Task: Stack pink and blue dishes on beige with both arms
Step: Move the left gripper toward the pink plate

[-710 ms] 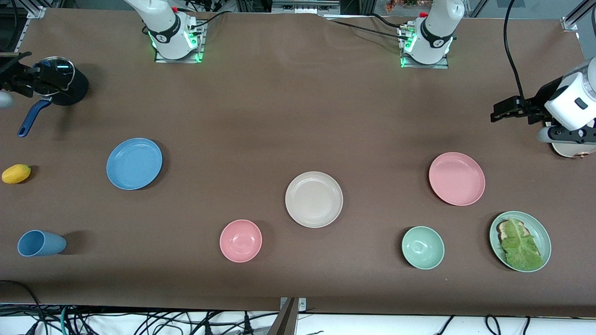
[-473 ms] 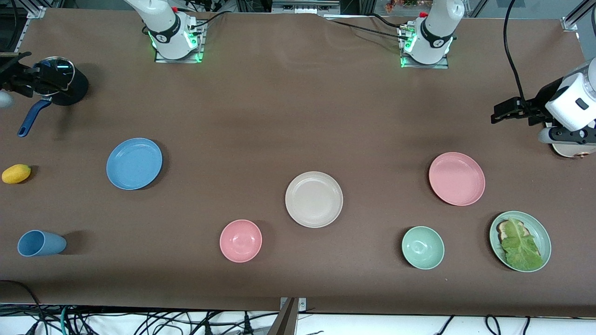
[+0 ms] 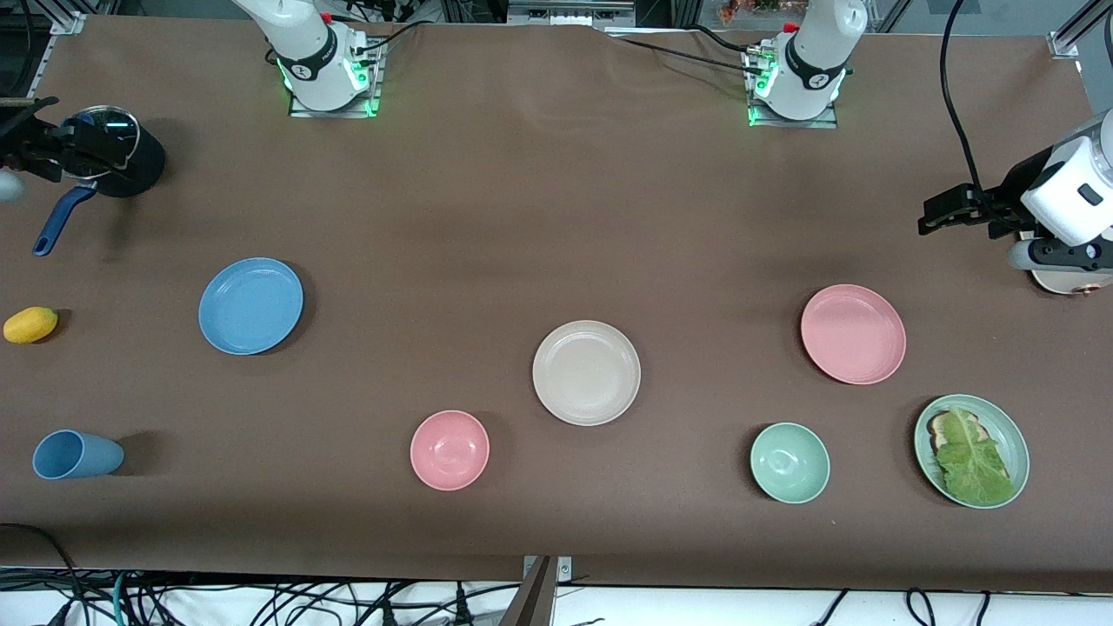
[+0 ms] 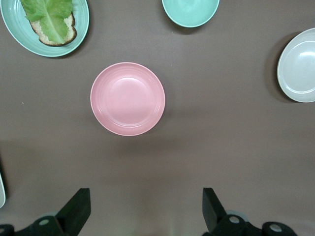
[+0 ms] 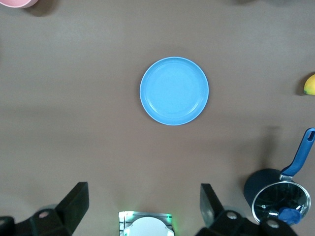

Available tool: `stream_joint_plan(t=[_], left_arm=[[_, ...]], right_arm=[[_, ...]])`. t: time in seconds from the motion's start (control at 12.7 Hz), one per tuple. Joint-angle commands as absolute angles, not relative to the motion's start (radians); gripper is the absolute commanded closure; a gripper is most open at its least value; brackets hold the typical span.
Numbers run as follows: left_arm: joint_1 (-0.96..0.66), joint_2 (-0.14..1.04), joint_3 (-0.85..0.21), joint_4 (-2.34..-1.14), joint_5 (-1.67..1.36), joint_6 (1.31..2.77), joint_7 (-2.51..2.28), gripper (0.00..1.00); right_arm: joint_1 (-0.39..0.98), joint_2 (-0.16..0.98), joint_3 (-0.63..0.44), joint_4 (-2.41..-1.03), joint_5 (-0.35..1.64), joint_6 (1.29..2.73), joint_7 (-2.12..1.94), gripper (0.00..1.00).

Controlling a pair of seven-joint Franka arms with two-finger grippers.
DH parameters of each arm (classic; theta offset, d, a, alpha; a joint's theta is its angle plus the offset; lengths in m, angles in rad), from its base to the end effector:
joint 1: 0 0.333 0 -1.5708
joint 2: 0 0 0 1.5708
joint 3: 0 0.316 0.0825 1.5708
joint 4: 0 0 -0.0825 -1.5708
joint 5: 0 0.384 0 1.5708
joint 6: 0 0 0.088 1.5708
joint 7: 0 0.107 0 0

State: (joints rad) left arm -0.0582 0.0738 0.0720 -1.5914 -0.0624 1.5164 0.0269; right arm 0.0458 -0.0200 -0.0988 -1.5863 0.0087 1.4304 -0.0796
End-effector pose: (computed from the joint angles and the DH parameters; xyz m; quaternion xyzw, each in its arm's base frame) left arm 0.5668 -0.0005 0.5694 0.9968 -0.0058 -0.0736 0.0300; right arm 0.5318 -0.0277 0.6168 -0.9976 -0.0137 0.0674 0.0098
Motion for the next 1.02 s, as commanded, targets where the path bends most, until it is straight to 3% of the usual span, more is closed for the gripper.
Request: stream_joint_plan(t=[0.0,0.55,0.79,0.95], left_arm=[[-0.049,0.069,0.075,-1.589,-0.092,1.523,0.023,0.00],[-0.063,0.077,0.074,-1.588,-0.081,1.526,0.025,0.00],[-0.061,0.188,0.074,-1.586,-0.072,1.535,0.031,0.00],[-0.046,0.195,0.084,-1.594,-0.080,1.586,0.041,0.00]], right_arm=[[0.041,-0.020,-0.097,-1.577,-0.003,1.424,-0.084,0.00],[0.040,-0.020,-0.097,-1.577,-0.003,1.422,-0.086,0.00],[0.040,-0.020,-0.097,-1.578,-0.003,1.420,-0.086,0.00],[0.040,-0.020,-0.097,-1.578,-0.003,1.420,-0.086,0.00]])
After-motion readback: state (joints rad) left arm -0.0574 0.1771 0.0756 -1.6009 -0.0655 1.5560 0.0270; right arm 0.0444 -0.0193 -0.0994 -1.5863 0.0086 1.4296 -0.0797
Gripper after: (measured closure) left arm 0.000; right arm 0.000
